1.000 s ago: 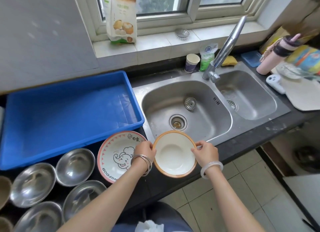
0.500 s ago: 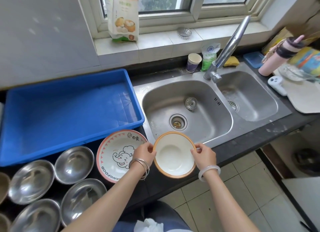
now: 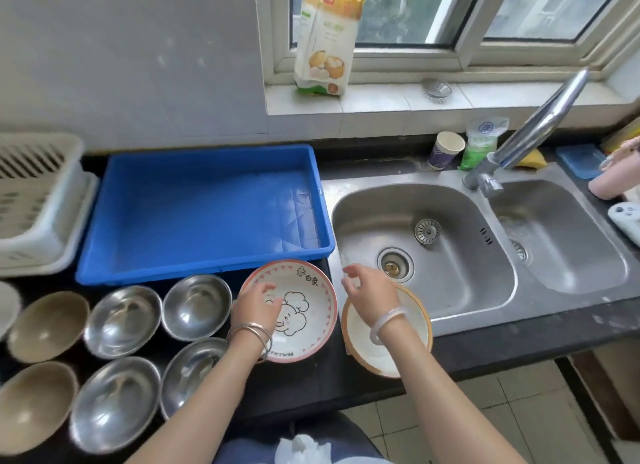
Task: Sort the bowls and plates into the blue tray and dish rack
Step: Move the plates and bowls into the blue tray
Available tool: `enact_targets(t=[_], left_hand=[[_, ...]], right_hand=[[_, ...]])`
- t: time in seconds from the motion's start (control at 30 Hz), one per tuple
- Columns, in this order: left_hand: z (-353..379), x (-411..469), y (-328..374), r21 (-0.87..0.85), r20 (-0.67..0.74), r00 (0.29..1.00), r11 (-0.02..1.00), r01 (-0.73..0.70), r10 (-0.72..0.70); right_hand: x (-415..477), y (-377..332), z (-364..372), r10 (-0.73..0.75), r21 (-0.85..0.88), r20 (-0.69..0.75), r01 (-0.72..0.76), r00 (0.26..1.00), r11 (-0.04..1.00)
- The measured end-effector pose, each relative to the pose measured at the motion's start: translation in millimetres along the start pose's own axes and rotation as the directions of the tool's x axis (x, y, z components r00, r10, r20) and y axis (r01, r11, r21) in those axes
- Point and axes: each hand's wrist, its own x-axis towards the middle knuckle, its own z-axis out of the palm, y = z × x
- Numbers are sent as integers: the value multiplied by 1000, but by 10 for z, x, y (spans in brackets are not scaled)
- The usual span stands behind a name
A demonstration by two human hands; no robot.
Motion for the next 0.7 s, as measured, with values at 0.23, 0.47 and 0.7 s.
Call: enact_targets(t=[0.23, 0.47, 0.7], left_hand=[[-104, -101, -307, -70, -17, 984, 982, 177, -179], [29, -107, -362, -138, 6, 967, 957, 255, -256], [-61, -111, -455, -310, -42, 954, 912, 269, -296]], right_hand=[[409, -255, 310, 82, -307, 309, 18, 948, 952], [536, -295, 382, 66, -319, 389, 67, 919, 946], [517, -356, 277, 8, -287, 409, 121, 912, 950]])
